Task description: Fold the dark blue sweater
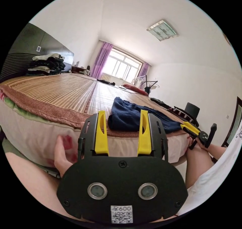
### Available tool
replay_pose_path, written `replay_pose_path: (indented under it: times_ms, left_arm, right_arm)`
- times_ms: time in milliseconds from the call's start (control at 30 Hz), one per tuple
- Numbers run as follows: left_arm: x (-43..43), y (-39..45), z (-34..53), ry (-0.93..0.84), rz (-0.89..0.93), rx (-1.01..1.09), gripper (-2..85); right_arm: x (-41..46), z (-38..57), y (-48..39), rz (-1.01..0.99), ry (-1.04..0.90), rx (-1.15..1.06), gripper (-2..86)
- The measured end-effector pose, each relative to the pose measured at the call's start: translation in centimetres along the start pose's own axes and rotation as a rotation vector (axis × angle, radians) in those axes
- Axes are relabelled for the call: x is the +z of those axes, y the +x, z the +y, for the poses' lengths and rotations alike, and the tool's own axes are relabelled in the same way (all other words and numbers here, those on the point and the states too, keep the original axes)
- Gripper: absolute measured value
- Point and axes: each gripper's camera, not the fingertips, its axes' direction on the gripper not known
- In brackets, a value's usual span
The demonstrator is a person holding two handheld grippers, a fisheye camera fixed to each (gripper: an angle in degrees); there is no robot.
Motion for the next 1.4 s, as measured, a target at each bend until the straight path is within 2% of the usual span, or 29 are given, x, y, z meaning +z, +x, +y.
replay_pose_path:
  times_ms: [167, 300, 433, 533, 733, 1067, 1167, 1267, 1333, 1400]
  left_arm:
    - [0.8, 1.2, 0.0, -0.034, 0.007, 0.044, 19.4]
    - [1.2, 3.7, -1.0, -0.021, -0.100, 0.176, 19.9]
    - [2.9, 5.2, -1.5, -0.068, -0.076, 0.207, 21.5]
    - [3.3, 6.6, -2.0, -0.083, -0.126, 0.264, 22.2]
    - [1.7, 6.3, -3.7, -0.053, -0.065, 0.175, 21.7]
    - [-1.0, 12.4, -6.1, -0.119, -0.068, 0.379, 23.5]
    - [-2.8, 14.3, -7.5, -0.126, -0.149, 0.414, 24.7]
    - [-5.8, 17.4, -9.3, -0.089, -0.251, 0.558, 23.8]
    - [-6.8, 20.2, -10.2, -0.121, -0.305, 0.720, 22.6]
    - [-7.4, 24.2, -10.9, -0.171, -0.378, 0.978, 22.0]
  right_arm:
    - [1.1, -0.6, -1.3, -0.019, -0.030, -0.013, 7.1]
    - [1.4, -0.9, -2.8, -0.014, -0.023, -0.060, 7.3]
    - [2.4, -1.4, -3.2, -0.018, -0.048, -0.045, 7.3]
    - [2.7, -1.7, -3.6, -0.021, -0.057, -0.044, 7.0]
    - [2.7, -2.0, -4.8, -0.009, -0.044, -0.077, 6.1]
    - [2.4, -2.4, -5.8, -0.008, -0.037, -0.097, 5.2]
    - [1.9, -2.3, -6.4, 0.000, -0.027, -0.124, 4.7]
    - [1.6, -2.4, -6.3, 0.000, -0.022, -0.118, 4.8]
    - [1.6, -2.5, -6.0, 0.021, -0.021, -0.095, 5.2]
    - [1.3, -2.8, -5.4, 0.050, 0.000, -0.044, 5.4]
